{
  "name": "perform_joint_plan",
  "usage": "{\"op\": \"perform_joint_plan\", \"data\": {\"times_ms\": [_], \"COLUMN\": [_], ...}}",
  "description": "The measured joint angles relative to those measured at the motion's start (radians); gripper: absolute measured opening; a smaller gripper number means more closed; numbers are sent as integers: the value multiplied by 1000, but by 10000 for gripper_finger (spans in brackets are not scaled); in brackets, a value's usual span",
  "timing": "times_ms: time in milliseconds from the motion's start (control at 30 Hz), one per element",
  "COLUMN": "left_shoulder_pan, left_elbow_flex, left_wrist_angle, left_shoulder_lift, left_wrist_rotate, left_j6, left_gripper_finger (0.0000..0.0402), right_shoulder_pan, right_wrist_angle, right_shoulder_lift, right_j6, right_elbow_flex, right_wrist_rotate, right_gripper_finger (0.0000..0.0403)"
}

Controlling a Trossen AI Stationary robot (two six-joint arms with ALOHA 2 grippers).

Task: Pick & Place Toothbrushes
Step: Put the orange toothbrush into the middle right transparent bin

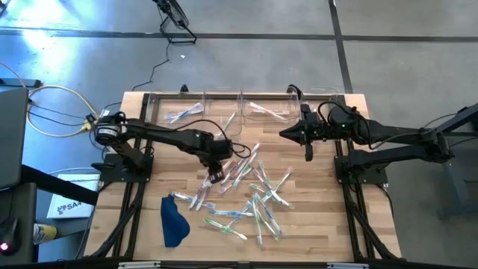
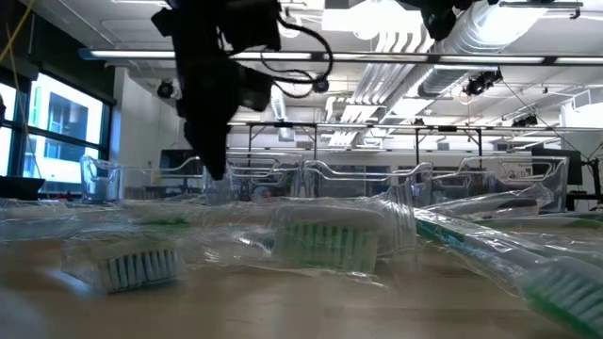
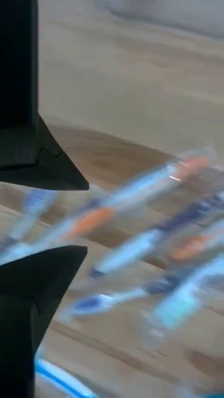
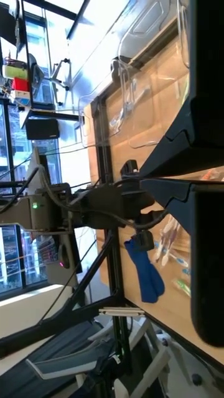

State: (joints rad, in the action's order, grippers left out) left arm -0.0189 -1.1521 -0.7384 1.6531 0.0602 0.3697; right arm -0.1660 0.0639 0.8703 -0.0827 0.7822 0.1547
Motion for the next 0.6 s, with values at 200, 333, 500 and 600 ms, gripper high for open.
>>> {"op": "perform_joint_plan", "data": {"times_ms": [200, 333, 500, 600], "left_shoulder_pan": [0, 1, 3, 8], "left_elbow_flex": [4, 5, 6, 1], "left_wrist_angle": [-38, -41, -39, -15], "left_shoulder_lift": [34, 50, 71, 87], "left_wrist_rotate": [39, 69, 70, 70], "left_j6": [54, 58, 60, 60], "left_gripper_finger": [150, 150, 150, 150], "right_shoulder_pan": [0, 0, 0, 0], "right_wrist_angle": [3, 11, 16, 16], "right_shoulder_lift": [0, 1, 1, 1], "right_j6": [0, 0, -1, -3], "right_elbow_flex": [0, 0, 0, 0], "right_wrist_rotate": [0, 0, 0, 0], "right_gripper_finger": [9, 9, 9, 9]}}
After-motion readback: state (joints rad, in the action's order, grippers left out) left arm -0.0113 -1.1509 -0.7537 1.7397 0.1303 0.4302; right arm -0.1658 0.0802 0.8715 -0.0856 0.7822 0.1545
